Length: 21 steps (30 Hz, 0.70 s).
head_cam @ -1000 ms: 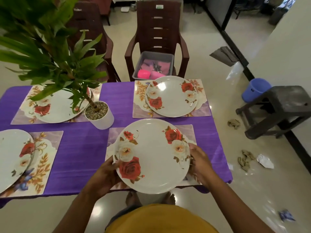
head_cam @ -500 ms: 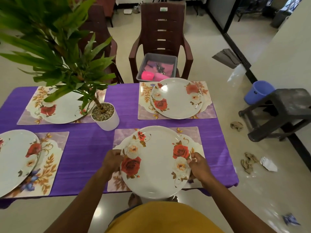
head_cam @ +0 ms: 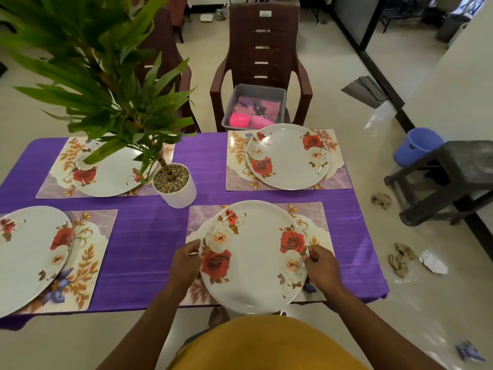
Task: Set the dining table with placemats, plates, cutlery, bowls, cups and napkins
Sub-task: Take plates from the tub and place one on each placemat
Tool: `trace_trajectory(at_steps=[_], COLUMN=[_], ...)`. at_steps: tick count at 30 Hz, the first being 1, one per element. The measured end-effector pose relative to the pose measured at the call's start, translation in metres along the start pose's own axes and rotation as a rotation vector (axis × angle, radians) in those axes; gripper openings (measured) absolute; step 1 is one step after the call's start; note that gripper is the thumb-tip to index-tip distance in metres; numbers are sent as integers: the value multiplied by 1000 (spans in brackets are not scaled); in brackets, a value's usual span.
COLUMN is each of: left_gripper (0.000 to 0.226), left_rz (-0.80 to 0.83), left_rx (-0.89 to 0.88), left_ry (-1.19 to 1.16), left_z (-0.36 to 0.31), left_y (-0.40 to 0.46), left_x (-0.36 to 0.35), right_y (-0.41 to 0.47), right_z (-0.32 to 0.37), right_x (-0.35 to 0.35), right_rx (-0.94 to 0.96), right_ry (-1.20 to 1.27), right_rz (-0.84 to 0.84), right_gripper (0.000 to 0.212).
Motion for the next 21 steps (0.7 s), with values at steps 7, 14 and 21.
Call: trace_trajectory(at_steps=[7,14,21], left_gripper=[31,33,25], left_rz=[-74,-93,-109], left_rx=[107,116,121], left_ry=[70,42,-3], left_z=[27,29,31], left_y=[5,4,7], left_x=[9,12,12], right_y=[4,9,5], right_z=[5,8,10], right_x=[3,4,5], right_rx=[27,23,24], right_ry=[93,156,185], right_rz=[-62,-61,-20], right_gripper=[25,33,38])
Point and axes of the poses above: each hand's wrist, its own y-axis towards the middle knuckle, its own x-axis out of the back of the hand, z = x × y, the point moved 3 cm from there along y, towards the middle knuckle, and after that the axes turned 4 degrees about -x, right-handed, at the moved point
